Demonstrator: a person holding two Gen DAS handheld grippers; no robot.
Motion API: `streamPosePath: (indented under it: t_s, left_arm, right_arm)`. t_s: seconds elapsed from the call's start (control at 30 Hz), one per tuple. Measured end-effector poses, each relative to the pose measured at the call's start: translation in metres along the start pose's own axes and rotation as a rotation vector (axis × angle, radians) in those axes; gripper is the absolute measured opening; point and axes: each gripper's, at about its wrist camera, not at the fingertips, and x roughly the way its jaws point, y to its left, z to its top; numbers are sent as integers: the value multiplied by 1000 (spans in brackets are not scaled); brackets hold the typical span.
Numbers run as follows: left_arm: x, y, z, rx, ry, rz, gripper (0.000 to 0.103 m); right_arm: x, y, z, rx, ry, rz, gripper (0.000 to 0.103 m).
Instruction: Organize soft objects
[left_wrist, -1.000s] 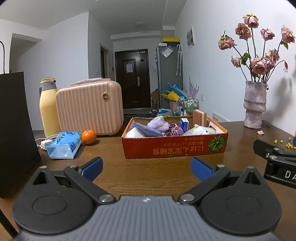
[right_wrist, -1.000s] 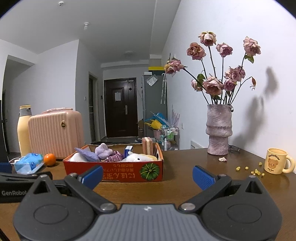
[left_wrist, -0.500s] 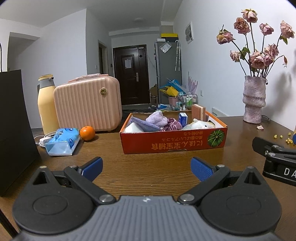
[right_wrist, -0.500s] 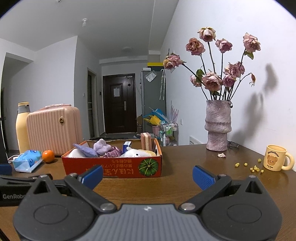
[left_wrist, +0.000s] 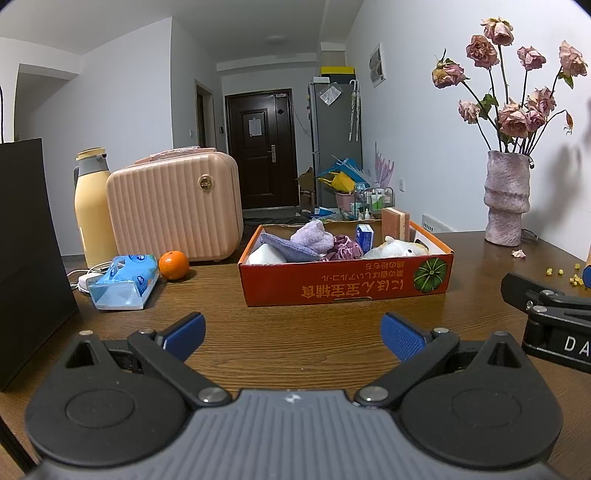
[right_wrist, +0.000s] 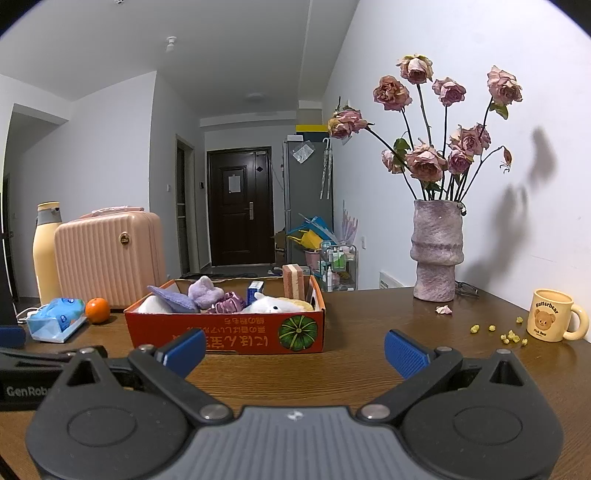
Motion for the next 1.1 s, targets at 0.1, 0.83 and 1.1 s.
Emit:
streamPosePath:
  t_s: [0.1,0.83,1.1]
  left_arm:
    - [0,0,0,0,-1,0,103]
    - [1,-2,0,3,1,2,103]
    - [2,-3,-2,9,4,-14,103]
  right_arm:
    - [0,0,0,0,0,0,103]
    - [1,3,0,-8,1,3,103]
    - [1,3,0,-8,1,4,103]
